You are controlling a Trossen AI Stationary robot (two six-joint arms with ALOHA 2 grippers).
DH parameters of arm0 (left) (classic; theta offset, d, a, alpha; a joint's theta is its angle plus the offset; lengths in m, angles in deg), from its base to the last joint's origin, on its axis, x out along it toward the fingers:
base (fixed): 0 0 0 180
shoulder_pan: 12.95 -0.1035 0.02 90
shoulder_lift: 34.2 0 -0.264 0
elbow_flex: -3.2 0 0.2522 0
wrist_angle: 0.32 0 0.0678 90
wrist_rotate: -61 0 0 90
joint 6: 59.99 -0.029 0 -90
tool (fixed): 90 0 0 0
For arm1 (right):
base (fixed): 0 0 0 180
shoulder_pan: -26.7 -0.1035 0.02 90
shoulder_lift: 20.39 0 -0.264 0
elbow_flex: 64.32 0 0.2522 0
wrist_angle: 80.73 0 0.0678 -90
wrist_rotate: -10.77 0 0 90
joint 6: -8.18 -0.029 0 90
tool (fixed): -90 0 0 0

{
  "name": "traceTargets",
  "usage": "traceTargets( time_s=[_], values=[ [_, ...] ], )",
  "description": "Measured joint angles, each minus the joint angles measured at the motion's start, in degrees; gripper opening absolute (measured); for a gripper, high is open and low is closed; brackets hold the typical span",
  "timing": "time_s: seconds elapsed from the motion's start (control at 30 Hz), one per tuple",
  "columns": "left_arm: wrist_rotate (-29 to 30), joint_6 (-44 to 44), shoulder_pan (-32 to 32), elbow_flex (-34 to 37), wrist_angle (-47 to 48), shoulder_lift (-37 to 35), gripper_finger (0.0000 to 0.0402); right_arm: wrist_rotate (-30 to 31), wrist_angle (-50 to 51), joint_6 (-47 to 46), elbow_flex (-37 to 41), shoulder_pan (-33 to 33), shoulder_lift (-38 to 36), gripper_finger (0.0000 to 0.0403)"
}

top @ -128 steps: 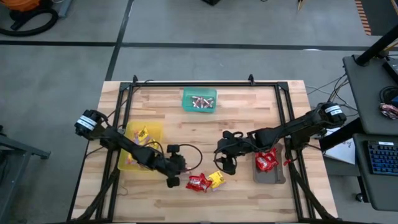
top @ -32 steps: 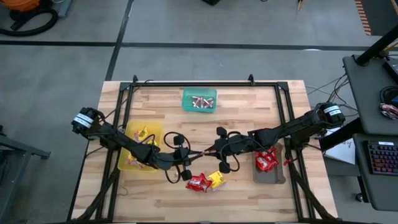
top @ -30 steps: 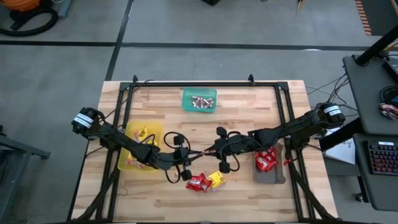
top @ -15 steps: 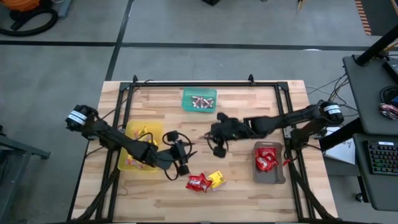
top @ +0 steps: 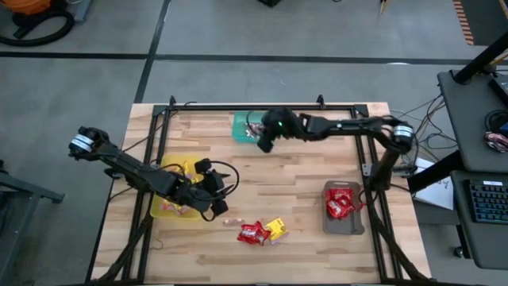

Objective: Sort candy
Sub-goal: Put the white candy into the green bin, then put the red candy into the black bin

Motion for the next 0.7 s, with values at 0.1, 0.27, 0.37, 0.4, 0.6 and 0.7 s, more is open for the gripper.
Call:
traceTargets(
  time_s=[0.1, 0.27, 0.37, 0.4, 0.6, 0.7],
  values=[
    [-0.5, 2.2, 0.1, 0.0, 1.0, 0.4, 0.0155, -2.9, -0.8, -0.7, -2.6, 3.2, 4.9, 0.0073],
    [-1.3, 5.5, 0.5, 0.0, 0.8, 2.1, 0.0155, -7.0, 0.0, -2.4, -7.8, 5.4, 11.1, 0.0096],
    [-1.5, 7.8, 0.8, 0.0, 0.4, 3.2, 0.0155, -7.2, 2.4, -2.0, -11.1, 5.4, 13.1, 0.01],
    [-1.5, 8.7, 0.8, 0.0, 0.2, 3.5, 0.0155, -7.4, 2.9, -1.8, -12.0, 5.4, 13.4, 0.01],
    [-5.3, 12.8, 1.6, 0.0, -0.5, 5.2, 0.0155, -7.5, 4.4, -1.0, -15.3, 4.3, 12.9, 0.0102],
    [-7.4, 14.3, 1.9, -0.1, -1.1, 5.9, 0.0155, -7.6, 8.1, -0.9, -17.3, 4.0, 12.5, 0.0102]
  ],
)
